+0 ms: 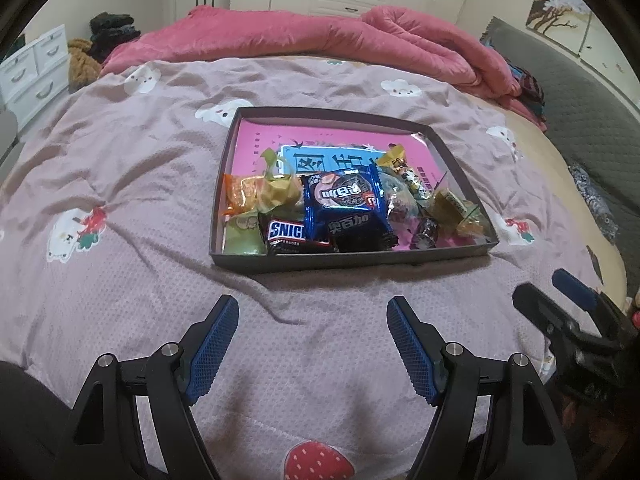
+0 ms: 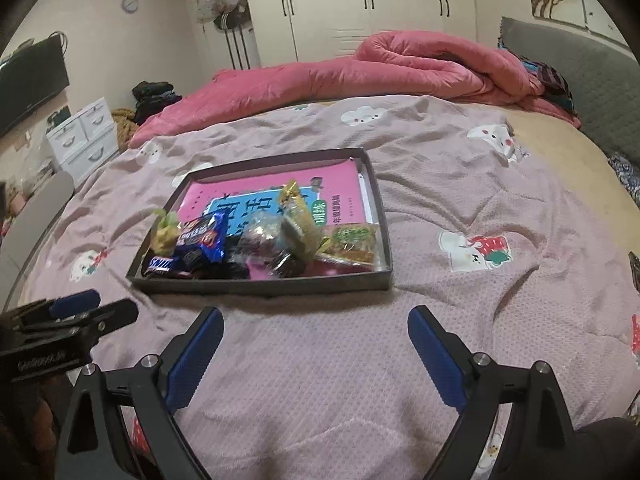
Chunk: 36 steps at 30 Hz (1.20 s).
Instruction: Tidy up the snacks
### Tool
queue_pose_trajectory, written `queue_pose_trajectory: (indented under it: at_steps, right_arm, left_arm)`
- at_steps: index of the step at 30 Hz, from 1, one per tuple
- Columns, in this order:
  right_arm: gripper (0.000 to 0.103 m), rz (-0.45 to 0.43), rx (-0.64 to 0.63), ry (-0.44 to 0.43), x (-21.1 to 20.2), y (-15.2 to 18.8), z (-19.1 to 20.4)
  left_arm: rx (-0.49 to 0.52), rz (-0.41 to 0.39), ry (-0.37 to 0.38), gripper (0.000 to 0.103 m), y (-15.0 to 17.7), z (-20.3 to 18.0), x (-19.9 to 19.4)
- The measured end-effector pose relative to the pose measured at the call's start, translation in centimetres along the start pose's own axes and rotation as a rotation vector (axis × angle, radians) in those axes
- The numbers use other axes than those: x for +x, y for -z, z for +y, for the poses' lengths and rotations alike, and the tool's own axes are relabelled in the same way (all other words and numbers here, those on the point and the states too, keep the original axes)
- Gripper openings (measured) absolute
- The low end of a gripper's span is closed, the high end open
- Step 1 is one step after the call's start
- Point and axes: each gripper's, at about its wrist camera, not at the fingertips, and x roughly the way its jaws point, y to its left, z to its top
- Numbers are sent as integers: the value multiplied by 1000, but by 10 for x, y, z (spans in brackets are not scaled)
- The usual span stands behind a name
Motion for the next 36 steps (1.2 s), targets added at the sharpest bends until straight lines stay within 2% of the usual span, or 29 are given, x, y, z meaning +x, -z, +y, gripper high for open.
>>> queue_pose_trajectory:
  at_steps: [21,36]
  right_arm:
    - [94,11,-1,-6,0,4,3]
    - [94,-23,-11,-33,-7,2,4]
  left_arm:
    - [-6,-11,-1,78,0,2,-4]
    - [-8,-21,-35,78,0,4,-9]
